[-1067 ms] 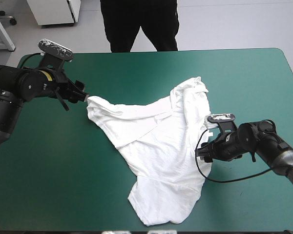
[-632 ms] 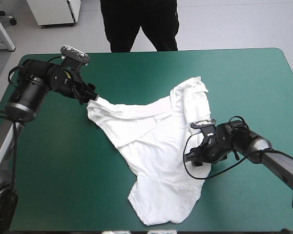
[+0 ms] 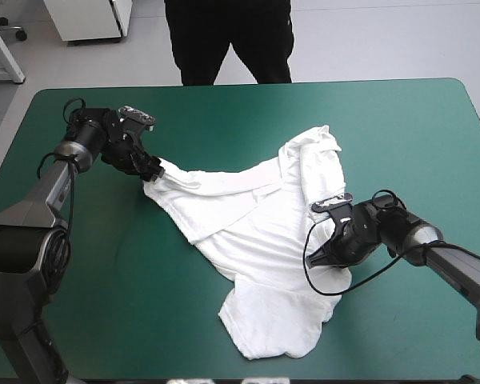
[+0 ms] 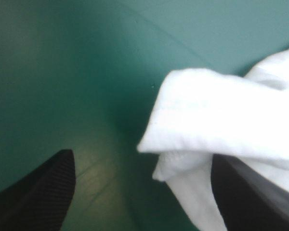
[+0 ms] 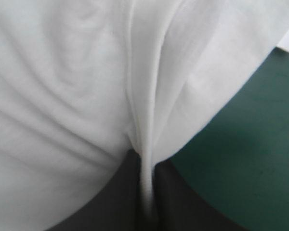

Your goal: Fold the cloth

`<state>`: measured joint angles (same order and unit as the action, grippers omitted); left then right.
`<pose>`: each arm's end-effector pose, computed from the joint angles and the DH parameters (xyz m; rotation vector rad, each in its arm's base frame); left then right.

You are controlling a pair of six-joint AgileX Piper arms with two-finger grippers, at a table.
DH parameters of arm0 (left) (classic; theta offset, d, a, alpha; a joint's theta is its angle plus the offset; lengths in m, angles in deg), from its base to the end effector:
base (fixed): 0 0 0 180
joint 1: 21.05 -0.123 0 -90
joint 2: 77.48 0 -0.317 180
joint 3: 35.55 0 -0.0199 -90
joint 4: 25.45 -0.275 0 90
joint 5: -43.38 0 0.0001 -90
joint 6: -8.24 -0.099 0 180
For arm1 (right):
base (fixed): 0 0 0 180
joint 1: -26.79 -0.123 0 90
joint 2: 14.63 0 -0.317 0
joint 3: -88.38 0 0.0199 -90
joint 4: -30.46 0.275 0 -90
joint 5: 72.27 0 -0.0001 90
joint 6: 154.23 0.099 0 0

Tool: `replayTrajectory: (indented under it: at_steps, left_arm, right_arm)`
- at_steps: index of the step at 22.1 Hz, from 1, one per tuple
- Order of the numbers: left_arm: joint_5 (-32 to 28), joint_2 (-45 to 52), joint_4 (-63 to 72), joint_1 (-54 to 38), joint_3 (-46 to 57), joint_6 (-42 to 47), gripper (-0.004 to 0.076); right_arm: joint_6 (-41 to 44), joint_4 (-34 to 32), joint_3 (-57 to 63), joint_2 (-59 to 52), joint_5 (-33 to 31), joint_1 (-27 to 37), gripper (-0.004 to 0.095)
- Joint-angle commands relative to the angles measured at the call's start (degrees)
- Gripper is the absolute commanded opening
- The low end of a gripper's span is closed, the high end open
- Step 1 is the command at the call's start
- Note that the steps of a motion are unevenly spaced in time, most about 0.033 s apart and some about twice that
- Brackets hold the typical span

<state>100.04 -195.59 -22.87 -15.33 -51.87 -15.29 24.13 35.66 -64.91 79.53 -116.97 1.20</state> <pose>0.4563 -0.0494 0.2739 0.6742 2.6800 0.0236 0.2624 0.1327 0.2195 -0.6039 2.8415 0.1786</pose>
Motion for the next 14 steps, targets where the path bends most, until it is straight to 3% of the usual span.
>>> replayTrajectory:
  at_steps: [1,4,6,8,9,10,14]
  left_arm:
    - [-1.6,0.9,2.8,-0.1,-2.3,-2.4,0.0564]
    - [-2.4,-1.3,7.5,-0.1,-2.3,-5.4,0.0533]
    - [-3.2,-2.9,11.9,-0.1,-2.3,-7.1,0.0435]
    - [-2.8,-3.4,15.6,-0.1,-2.3,-7.6,0.0239]
    - [-2.4,-3.3,17.6,-0.1,-2.4,-7.8,0.0069]
    - [-1.5,-2.9,18.6,-0.1,-2.7,-7.8,-0.0013]
    - [0.6,1.3,19.2,-0.1,-4.5,-6.0,-0.0009]
  right_arm:
    - [-0.5,2.8,0.0,0.2,0.7,-0.3,-0.0017]
    - [-1.0,2.8,0.0,0.2,0.7,-0.3,-0.0017]
    - [-1.0,2.6,0.0,0.2,0.8,-0.3,-0.0017]
    - [-1.0,1.9,-0.2,0.2,0.8,-0.3,-0.0017]
    - [-1.0,-0.6,-0.9,0.2,0.8,-0.2,-0.0017]
    - [-0.5,-2.5,-1.7,0.2,0.5,-0.2,-0.0017]
    - [3.8,-10.9,-7.9,-0.1,-5.7,-0.2,-0.0017]
